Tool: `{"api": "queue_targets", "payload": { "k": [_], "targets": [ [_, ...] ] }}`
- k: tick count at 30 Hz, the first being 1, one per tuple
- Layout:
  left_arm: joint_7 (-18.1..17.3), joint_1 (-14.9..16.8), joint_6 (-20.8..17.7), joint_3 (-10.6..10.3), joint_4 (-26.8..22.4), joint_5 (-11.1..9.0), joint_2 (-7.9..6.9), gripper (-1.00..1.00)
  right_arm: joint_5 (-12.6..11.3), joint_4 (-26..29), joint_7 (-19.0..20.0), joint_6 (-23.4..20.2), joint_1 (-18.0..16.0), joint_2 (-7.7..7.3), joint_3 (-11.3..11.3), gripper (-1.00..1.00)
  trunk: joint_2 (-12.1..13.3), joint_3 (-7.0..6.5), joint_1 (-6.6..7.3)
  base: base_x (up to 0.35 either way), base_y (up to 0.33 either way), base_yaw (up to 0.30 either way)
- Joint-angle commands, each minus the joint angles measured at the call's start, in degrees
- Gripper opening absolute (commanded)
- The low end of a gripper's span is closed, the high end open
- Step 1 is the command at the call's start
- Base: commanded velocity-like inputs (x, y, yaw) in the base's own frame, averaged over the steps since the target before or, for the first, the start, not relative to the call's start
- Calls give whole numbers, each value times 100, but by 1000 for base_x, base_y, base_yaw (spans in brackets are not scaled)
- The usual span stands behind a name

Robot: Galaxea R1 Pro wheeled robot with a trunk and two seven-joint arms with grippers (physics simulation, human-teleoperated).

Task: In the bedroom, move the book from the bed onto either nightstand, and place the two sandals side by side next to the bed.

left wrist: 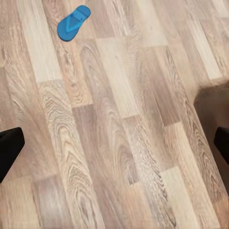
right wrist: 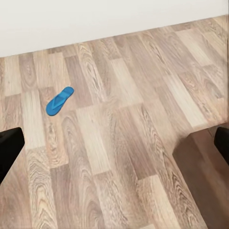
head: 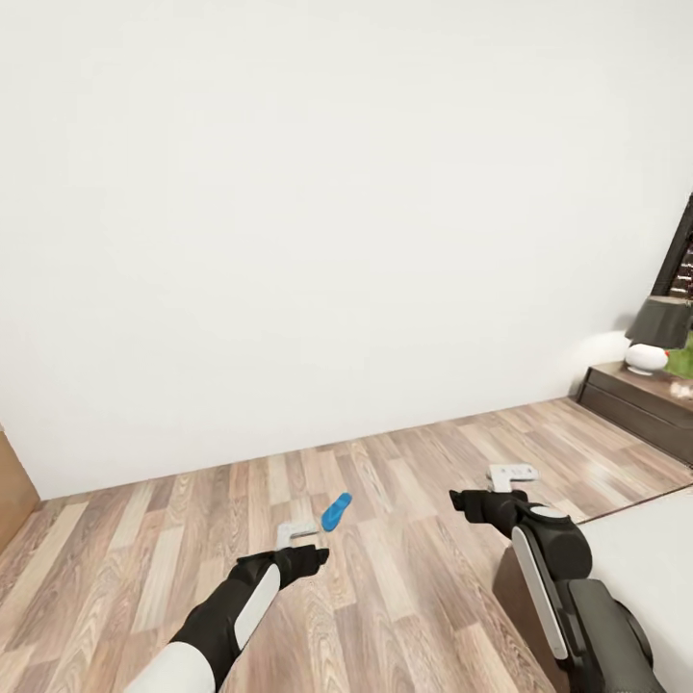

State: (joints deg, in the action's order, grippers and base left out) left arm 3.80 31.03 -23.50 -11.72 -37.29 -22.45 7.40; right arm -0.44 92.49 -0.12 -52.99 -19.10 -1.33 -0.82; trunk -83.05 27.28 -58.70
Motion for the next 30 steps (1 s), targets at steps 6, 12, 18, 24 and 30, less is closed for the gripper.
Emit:
{"api": "queue_targets", "payload": {
  "k": [6, 12, 18, 24, 30],
  "targets": [
    [44, 100, 288, -18, 271, -59, -9, 100, -1, 6, -5, -60, -32, 1, -5, 100, -3, 14, -3, 288, 165, -258],
    [45, 117, 413, -22, 356, -58, -6, 100, -1, 6, -5, -68, -35, 8, -2, 100, -3, 24, -3, 299, 139, -261],
    [46, 115, 458, -23, 415, -57, -4, 100, 0, 6, -4, -70, -33, 6, 6, 100, -3, 34, -3, 307, 106, -202],
    [62, 114, 472, -20, 472, -56, -12, 100, -6, 6, 1, -74, -28, 0, 18, 100, -3, 37, -3, 316, 38, -66],
    [143, 61, 478, -40, 472, 3, -31, 100, -8, 6, 11, -72, 5, -6, 30, 100, -3, 38, -3, 323, 11, -19]
  ]
}}
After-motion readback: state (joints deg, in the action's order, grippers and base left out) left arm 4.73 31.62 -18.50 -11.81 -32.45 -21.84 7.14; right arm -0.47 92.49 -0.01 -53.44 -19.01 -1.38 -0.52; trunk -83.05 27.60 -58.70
